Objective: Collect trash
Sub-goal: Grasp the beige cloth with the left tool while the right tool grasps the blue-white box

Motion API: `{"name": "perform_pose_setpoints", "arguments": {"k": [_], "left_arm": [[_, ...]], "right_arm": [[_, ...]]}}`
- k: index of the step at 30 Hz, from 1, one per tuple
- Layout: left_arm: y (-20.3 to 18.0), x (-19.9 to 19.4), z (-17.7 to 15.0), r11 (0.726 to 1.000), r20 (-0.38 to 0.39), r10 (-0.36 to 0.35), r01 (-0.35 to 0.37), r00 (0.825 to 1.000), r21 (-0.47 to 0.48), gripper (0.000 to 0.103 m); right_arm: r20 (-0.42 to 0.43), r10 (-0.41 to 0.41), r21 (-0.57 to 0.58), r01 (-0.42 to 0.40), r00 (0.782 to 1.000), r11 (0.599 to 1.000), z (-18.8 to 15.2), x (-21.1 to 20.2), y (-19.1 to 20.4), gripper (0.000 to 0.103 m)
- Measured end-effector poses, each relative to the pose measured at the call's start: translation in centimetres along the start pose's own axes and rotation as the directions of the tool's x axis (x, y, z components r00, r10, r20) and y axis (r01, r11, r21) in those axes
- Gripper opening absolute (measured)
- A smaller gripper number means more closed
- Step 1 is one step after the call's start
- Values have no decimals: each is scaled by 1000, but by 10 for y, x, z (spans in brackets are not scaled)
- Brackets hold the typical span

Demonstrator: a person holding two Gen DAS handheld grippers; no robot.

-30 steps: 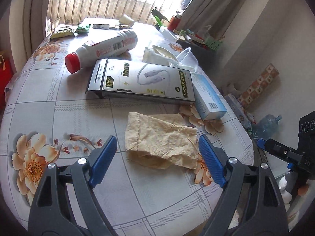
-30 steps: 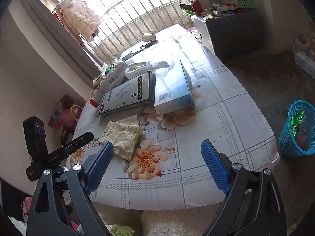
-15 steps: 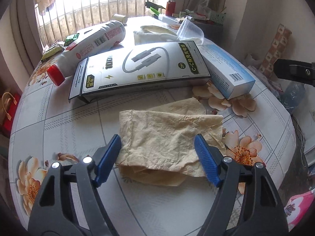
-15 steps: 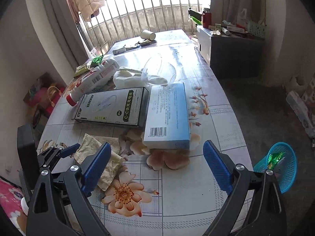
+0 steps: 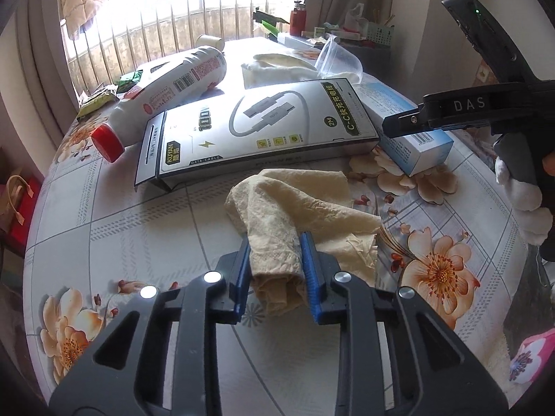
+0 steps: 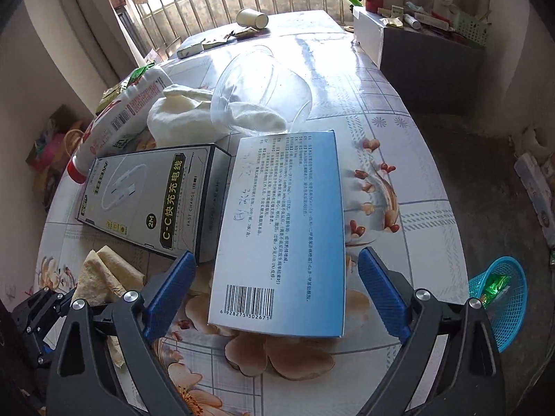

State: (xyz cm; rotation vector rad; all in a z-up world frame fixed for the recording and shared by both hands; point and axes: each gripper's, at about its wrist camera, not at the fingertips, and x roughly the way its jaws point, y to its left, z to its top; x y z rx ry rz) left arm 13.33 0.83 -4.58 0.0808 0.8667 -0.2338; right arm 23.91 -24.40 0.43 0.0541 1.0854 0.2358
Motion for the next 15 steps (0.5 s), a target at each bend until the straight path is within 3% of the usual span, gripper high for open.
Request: {"name": "perform_pose_setpoints", "arguments": {"k": [2, 6, 15], "left_arm": [[4, 1, 1, 1000, 1, -6, 6, 1000, -15, 18], [5, 2, 2, 1000, 1, -2, 2, 1000, -23, 14], [4, -1, 0, 1000, -8, 3, -3, 1000, -31, 6]], "right_arm": [[-10, 4, 7, -3, 1000, 1000, -3, 3, -1, 91], [-21, 8, 15, -8, 1000, 1000, -10, 2, -4, 74], [-7, 19, 55, -18, 1000, 998, -52, -28, -12, 73]]}}
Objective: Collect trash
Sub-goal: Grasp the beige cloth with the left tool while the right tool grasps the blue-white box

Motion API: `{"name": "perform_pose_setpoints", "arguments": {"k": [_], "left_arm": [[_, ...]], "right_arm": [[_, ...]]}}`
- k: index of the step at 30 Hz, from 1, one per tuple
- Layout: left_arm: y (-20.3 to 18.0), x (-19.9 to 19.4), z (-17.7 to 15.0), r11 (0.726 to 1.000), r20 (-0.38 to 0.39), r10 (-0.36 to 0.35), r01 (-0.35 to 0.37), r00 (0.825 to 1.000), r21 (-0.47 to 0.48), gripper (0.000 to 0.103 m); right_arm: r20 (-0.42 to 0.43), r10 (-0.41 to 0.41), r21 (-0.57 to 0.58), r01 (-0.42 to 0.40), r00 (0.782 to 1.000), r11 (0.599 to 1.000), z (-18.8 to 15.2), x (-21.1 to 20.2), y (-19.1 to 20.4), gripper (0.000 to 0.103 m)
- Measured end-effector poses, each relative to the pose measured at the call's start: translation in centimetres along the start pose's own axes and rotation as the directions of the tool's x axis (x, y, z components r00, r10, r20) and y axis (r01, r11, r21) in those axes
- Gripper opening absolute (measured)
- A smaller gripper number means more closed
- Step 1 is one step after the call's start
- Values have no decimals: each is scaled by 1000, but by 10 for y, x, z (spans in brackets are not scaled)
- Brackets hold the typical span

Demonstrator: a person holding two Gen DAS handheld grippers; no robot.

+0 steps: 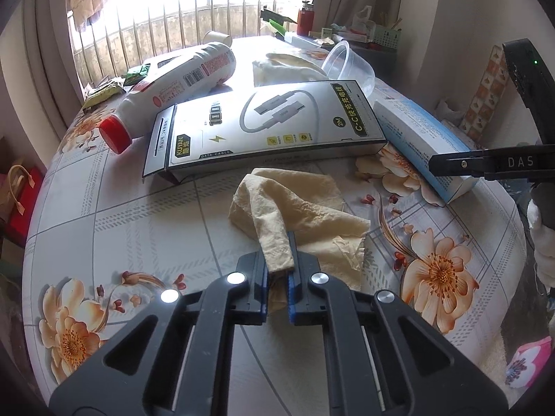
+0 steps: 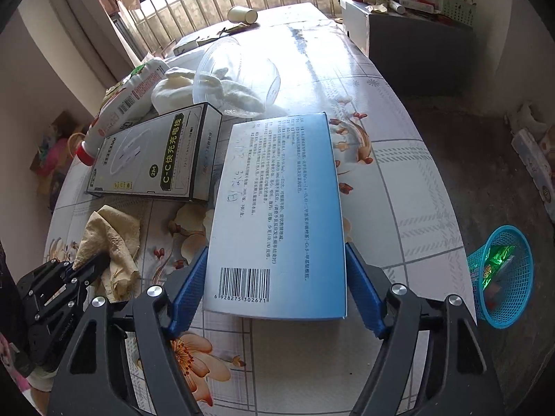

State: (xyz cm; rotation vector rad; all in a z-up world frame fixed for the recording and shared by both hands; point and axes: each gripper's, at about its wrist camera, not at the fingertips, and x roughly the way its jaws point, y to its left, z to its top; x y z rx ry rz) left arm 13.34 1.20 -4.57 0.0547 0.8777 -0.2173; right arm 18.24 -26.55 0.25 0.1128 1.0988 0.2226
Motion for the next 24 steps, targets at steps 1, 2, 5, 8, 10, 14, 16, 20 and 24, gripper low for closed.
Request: {"name": "perform_pose_setpoints", "arguments": {"k": [1, 2, 5, 8, 10, 14, 16, 20, 24], "left_arm": [[-1, -1, -1, 1000, -2, -2, 2, 1000, 2, 6], [-2, -2, -3, 1000, -3, -3, 3, 1000, 6, 6], [-4, -6, -7, 1000, -8, -13, 14, 1000, 12, 5], [-4, -11, -13, 1000, -13, -30, 30, 999, 2, 5], [-4, -13, -16, 999, -17, -38, 38, 999, -7, 5], [-6, -17, -19, 999, -23, -44, 43, 999, -11, 4], [-8, -20, -20, 999, -21, -45, 45, 999, -13, 4], [-12, -25, -20, 999, -14, -45, 45, 999, -12, 4], [-15, -29, -21, 999, -11, -44, 44, 999, -7, 4]], "right_arm": [[-1, 0, 3, 0, 1000, 1000, -7, -5, -1, 73], [-6, 2, 6, -2, 1000, 1000, -14, -8, -2, 74], [-33, 4, 6, -4, 999, 1000, -35, -17, -1, 74], [-49, -2, -10, 1, 999, 1000, -52, -24, 2, 74], [-55, -22, -30, 20, 998, 999, -58, -25, 6, 75], [-41, -38, -44, 36, 998, 998, -58, -23, 10, 81], [-36, -40, -42, 39, 999, 998, -55, -21, 11, 82], [-15, -70, -54, 69, 997, 996, -52, -16, 13, 82], [4, -79, -68, 79, 997, 995, -54, -16, 17, 75]]}}
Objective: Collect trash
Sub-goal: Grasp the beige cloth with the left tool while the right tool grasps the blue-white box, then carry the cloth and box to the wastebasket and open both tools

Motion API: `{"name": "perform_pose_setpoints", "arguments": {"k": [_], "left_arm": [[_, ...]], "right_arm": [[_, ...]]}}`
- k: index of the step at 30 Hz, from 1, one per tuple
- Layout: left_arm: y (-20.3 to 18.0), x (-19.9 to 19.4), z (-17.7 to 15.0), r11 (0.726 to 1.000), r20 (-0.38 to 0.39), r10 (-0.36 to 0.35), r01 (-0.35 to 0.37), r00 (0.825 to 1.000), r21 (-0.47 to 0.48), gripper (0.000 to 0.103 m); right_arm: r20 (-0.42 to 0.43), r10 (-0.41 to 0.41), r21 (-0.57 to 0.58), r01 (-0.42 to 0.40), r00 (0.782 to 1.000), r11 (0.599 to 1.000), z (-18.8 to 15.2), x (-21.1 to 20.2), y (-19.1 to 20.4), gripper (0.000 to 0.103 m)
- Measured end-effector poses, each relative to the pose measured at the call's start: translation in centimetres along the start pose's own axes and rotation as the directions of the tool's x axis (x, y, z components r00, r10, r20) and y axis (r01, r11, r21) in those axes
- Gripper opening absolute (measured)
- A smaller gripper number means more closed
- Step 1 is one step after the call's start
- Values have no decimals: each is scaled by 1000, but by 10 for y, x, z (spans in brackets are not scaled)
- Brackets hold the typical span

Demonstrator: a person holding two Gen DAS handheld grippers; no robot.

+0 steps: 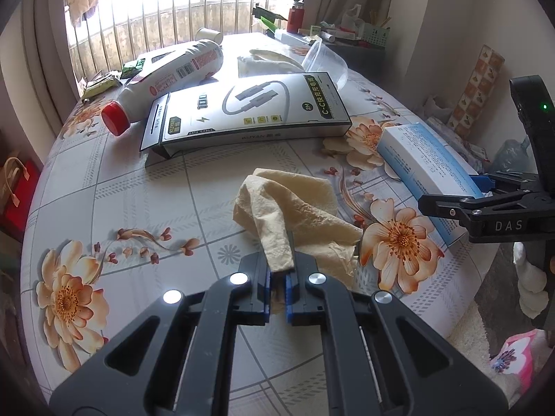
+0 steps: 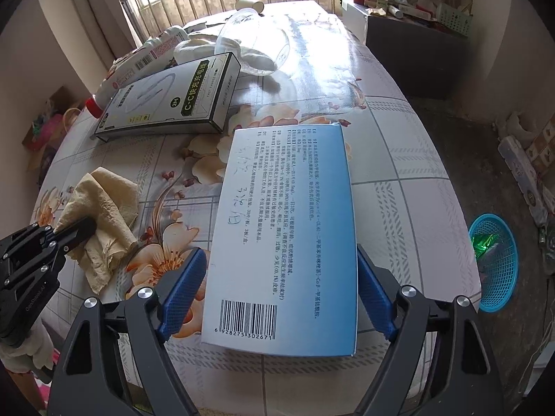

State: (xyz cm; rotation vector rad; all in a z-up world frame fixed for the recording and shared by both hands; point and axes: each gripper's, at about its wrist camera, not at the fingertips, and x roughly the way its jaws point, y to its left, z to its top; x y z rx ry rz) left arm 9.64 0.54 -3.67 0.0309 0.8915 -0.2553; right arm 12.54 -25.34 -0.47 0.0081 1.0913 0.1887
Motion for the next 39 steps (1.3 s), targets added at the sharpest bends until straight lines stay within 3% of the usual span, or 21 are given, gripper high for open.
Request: {"name": "perform_pose_setpoints", "arguments": {"k": [24, 39], "left_arm": [[-20, -25, 16, 1000, 61, -20, 19, 998, 19, 4], [-50, -42, 35, 996, 105, -43, 35, 993, 78, 4]], "right_arm": [[112, 144, 163, -161, 983, 973, -16, -47, -43, 72], [201, 168, 221, -212, 965, 952, -32, -79, -73, 72]]}}
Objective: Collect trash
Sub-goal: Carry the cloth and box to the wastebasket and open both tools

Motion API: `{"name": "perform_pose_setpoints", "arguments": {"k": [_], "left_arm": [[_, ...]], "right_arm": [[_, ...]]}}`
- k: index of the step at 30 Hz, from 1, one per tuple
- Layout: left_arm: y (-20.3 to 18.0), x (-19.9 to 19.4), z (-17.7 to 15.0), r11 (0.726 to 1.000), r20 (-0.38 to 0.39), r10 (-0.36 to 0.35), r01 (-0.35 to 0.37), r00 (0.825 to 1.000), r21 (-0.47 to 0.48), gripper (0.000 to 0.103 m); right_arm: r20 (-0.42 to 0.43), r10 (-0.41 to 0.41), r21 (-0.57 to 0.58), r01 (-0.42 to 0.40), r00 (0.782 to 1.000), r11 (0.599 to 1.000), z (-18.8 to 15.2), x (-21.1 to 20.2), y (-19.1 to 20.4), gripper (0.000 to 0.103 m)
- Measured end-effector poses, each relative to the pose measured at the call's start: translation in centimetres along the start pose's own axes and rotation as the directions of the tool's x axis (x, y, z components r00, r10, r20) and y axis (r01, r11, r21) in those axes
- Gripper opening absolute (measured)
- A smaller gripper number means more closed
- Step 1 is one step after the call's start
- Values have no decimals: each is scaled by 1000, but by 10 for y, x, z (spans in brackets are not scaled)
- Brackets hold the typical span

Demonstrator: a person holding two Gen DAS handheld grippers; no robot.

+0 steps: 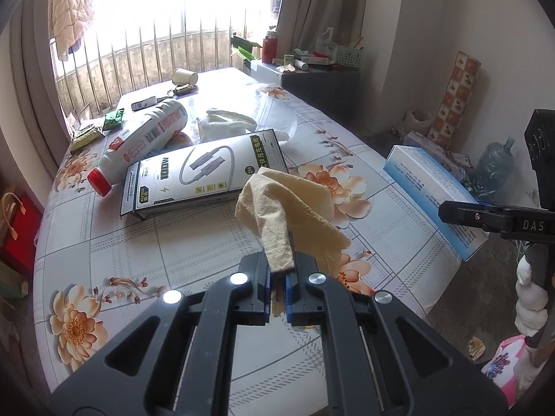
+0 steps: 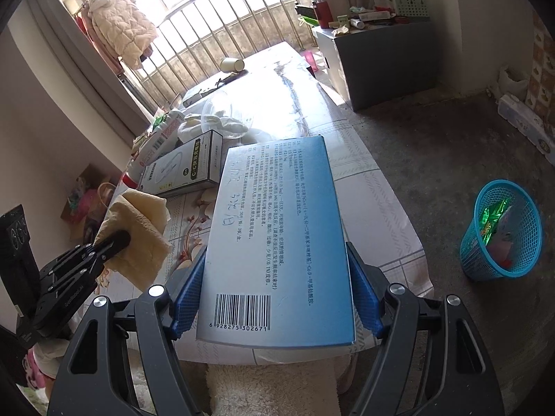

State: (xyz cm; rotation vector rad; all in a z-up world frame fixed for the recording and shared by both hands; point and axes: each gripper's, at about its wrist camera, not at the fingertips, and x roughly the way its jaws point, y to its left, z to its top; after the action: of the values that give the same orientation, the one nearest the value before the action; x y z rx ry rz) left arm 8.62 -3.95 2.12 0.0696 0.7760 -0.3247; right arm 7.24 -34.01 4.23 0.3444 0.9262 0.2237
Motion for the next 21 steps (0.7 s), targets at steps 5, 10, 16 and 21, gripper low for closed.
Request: {"name": "perform_pose_setpoints", "arguments": {"k": [5, 10, 16, 21], "left_arm": [[-21, -1, 15, 999, 19, -26, 25, 999, 41, 4], [-51, 2, 32, 993, 31, -66, 63, 997, 96, 4], [-96, 11, 58, 973, 30, -164, 157, 986, 167, 4], [-148, 29, 86, 934, 2, -283, 275, 959, 226, 4]], "right_arm": [[35, -4, 39, 2, 999, 999, -4, -17, -20, 72], [75, -11, 100, 3, 997, 995, -9, -37, -50, 72], [166, -93, 257, 48, 982, 965, -17, -78, -108, 72], [245, -225, 450, 95, 943, 888, -39, -132, -177, 72]]}}
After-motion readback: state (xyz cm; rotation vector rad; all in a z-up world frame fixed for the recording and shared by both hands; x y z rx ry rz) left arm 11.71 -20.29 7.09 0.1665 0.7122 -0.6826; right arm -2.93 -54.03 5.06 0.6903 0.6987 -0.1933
